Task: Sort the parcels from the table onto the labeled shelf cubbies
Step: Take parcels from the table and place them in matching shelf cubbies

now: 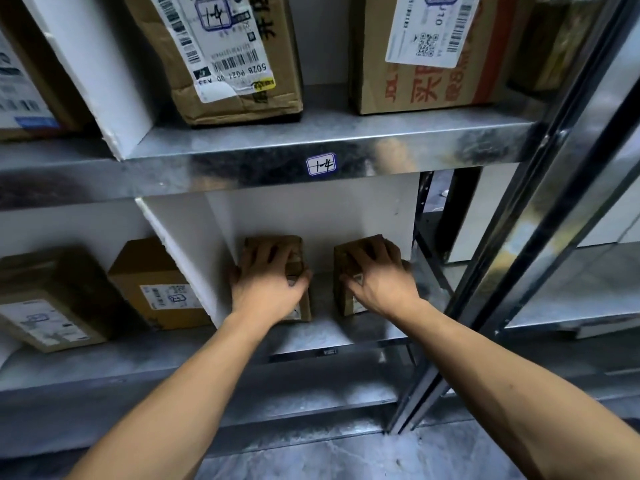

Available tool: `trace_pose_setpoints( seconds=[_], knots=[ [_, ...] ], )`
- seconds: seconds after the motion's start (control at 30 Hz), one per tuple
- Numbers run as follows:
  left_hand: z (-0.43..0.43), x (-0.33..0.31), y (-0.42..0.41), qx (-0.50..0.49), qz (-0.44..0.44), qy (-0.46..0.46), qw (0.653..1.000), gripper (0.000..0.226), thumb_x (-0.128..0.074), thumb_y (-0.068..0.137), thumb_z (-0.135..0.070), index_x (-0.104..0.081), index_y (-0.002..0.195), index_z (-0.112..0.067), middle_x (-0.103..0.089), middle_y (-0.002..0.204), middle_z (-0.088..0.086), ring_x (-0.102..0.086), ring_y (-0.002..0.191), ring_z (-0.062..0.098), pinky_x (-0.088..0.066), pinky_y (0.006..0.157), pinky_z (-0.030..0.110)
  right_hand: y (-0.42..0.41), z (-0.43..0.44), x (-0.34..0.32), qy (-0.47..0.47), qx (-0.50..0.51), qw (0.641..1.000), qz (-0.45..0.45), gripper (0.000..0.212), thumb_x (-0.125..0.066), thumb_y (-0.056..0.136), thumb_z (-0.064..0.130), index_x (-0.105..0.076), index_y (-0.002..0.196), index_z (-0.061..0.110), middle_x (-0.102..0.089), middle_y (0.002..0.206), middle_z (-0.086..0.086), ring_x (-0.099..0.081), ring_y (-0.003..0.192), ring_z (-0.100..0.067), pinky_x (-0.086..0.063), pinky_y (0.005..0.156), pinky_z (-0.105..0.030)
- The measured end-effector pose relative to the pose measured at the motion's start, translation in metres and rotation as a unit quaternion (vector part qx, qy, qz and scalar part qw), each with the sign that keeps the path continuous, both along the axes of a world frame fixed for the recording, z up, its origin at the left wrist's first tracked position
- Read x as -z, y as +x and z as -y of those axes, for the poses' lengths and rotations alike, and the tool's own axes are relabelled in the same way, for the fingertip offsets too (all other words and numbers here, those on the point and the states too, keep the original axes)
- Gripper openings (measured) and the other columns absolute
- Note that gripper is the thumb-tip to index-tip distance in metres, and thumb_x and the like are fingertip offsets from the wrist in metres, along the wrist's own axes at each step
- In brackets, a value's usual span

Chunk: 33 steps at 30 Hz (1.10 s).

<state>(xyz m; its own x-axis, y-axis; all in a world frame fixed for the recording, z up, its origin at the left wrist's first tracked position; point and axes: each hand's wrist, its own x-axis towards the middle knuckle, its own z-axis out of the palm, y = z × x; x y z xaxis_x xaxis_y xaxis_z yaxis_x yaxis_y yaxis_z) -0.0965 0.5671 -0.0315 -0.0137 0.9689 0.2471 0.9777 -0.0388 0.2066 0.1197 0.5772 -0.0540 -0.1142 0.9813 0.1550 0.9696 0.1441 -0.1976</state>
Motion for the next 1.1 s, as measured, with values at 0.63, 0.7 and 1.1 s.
trace_pose_setpoints(
  seconds=[0.63, 0.7, 1.1],
  knots=[
    [-0.001, -0.003, -0.004, -0.025, 0.018, -0.007, 1.0, 0.062, -0.058, 0.078, -0.062, -0.049, 0.133, -0.035, -0.04, 0.141, -0.005, -0.03, 0.131, 0.028, -0.038, 0.101, 0.045, 0.012, 0.001, 0.008, 0.043, 0.052, 0.998, 0.0, 0.062, -0.066, 0.083, 0.053, -0.052, 0.139, 0.029, -0.043, 0.144, -0.012, -0.034, 0.137, -0.038, -0.049, 0.09, -0.055],
    [0.0, -0.003, -0.005, -0.024, 0.028, -0.005, 0.999, 0.061, -0.059, 0.078, -0.061, -0.05, 0.133, -0.035, -0.04, 0.14, -0.005, -0.031, 0.131, 0.028, -0.039, 0.101, 0.045, 0.01, 0.003, 0.007, 0.04, 0.056, 0.998, 0.007, 0.063, -0.064, 0.085, 0.053, -0.05, 0.141, 0.029, -0.041, 0.147, -0.011, -0.031, 0.14, -0.038, -0.048, 0.092, -0.055],
    [0.006, -0.023, -0.006, 0.012, -0.007, 0.007, 1.0, 0.05, -0.052, 0.082, -0.059, -0.049, 0.128, -0.039, -0.048, 0.135, -0.003, -0.037, 0.126, 0.029, -0.034, 0.104, 0.049, 0.002, 0.024, -0.023, 0.084, 0.045, 0.994, 0.047, 0.046, -0.06, 0.087, 0.051, -0.055, 0.128, 0.031, -0.051, 0.128, -0.009, -0.045, 0.125, -0.034, -0.043, 0.095, -0.061]
  ],
)
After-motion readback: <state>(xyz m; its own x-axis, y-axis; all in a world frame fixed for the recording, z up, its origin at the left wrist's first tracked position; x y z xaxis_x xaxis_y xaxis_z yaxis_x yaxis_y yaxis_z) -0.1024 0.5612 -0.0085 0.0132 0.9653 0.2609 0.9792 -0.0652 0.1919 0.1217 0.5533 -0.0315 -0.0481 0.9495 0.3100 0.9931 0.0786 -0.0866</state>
